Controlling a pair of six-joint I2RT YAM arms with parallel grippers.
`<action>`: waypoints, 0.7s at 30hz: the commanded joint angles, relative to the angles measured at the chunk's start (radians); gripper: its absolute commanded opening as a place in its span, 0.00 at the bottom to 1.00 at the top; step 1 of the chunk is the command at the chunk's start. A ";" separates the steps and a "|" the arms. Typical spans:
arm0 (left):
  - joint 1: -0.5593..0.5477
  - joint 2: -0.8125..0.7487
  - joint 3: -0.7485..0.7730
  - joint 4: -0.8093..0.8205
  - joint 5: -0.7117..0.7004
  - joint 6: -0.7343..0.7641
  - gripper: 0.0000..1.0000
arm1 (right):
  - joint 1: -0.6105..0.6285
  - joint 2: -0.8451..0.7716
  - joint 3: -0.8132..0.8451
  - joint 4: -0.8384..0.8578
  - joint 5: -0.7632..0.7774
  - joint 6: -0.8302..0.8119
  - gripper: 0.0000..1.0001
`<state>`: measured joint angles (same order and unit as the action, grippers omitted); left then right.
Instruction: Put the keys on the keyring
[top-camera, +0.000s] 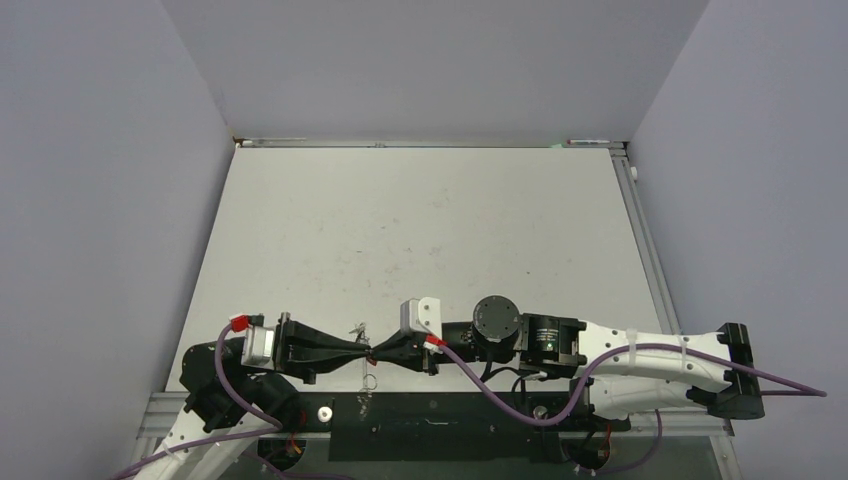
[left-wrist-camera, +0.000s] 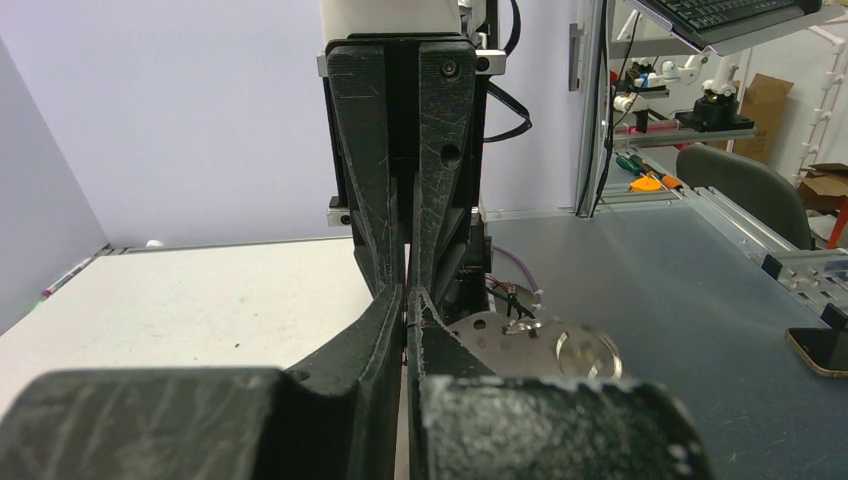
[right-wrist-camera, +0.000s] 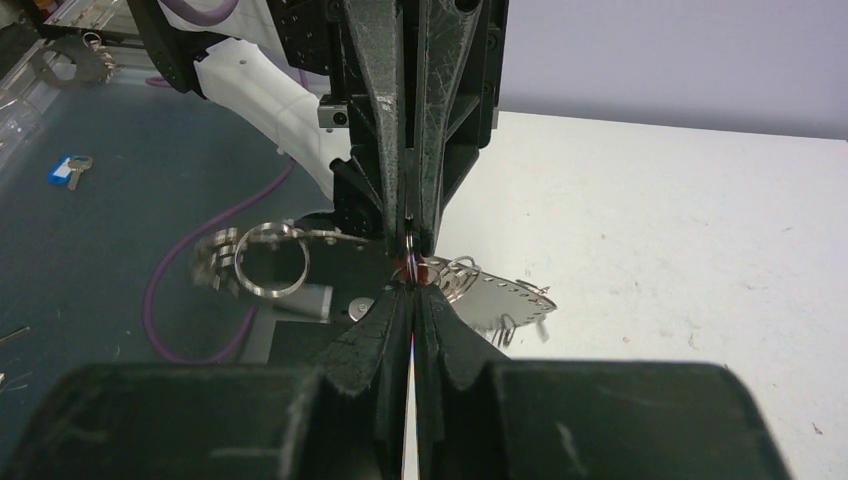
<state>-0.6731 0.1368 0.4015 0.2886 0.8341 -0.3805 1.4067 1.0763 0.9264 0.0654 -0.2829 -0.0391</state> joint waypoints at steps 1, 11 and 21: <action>0.002 -0.009 0.010 0.028 -0.010 0.006 0.00 | -0.006 0.004 0.090 -0.016 -0.015 -0.044 0.05; 0.002 -0.044 0.044 -0.113 -0.073 0.088 0.59 | -0.023 0.084 0.309 -0.484 0.060 -0.121 0.05; 0.002 -0.061 0.088 -0.360 -0.391 0.147 0.62 | -0.093 0.153 0.297 -0.563 0.155 0.009 0.05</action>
<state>-0.6731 0.0795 0.4465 0.0746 0.6598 -0.2581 1.3514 1.2171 1.2720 -0.4953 -0.1810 -0.1192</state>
